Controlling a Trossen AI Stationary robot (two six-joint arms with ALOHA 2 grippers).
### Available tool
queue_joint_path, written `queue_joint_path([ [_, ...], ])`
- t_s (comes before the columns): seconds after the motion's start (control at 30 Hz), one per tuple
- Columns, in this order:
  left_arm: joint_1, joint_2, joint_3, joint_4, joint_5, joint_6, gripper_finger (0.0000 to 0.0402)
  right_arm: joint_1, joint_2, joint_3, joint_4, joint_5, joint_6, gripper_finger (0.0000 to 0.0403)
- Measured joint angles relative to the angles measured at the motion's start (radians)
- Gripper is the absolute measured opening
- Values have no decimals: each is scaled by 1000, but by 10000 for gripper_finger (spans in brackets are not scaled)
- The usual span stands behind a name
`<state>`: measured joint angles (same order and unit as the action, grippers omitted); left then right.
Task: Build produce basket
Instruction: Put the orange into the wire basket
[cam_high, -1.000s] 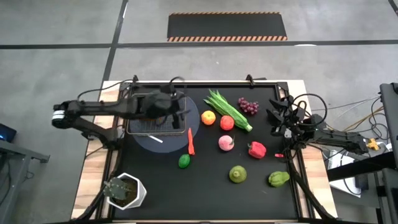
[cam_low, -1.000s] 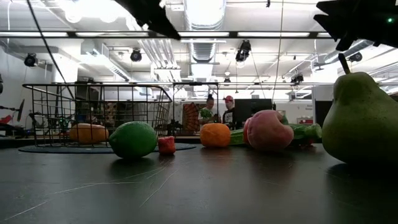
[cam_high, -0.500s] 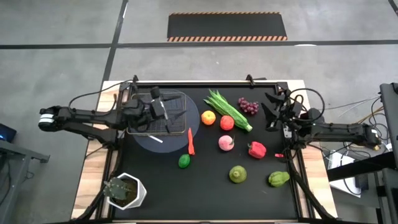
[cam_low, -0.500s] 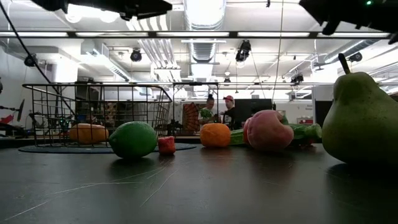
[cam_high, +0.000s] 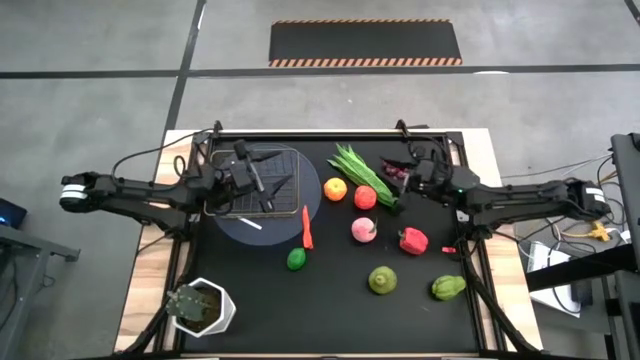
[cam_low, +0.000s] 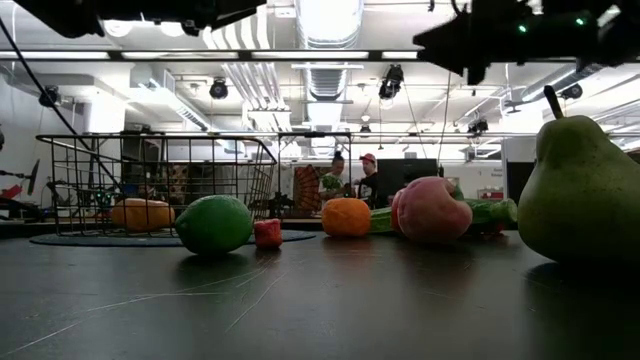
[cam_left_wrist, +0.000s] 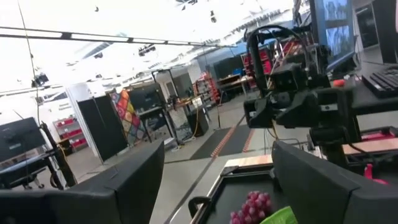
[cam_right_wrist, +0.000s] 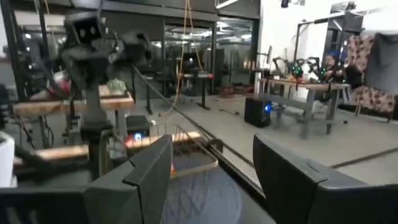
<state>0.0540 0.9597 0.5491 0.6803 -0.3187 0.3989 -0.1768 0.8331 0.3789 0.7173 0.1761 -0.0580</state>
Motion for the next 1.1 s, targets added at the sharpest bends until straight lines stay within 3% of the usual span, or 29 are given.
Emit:
queue_joint_path([
  [0.53, -13, -21, 0, -41, 1, -53, 279, 0, 414, 333, -313, -3, 38, 210],
  [0.87, -21, -59, -10, -46, 1, -52, 279, -4, 613, 649, -776, -1, 79, 210],
  [1.1, -21, -78, -19, -44, 1, -49, 279, -15, 767, 820, -1019, 1, 22, 265],
])
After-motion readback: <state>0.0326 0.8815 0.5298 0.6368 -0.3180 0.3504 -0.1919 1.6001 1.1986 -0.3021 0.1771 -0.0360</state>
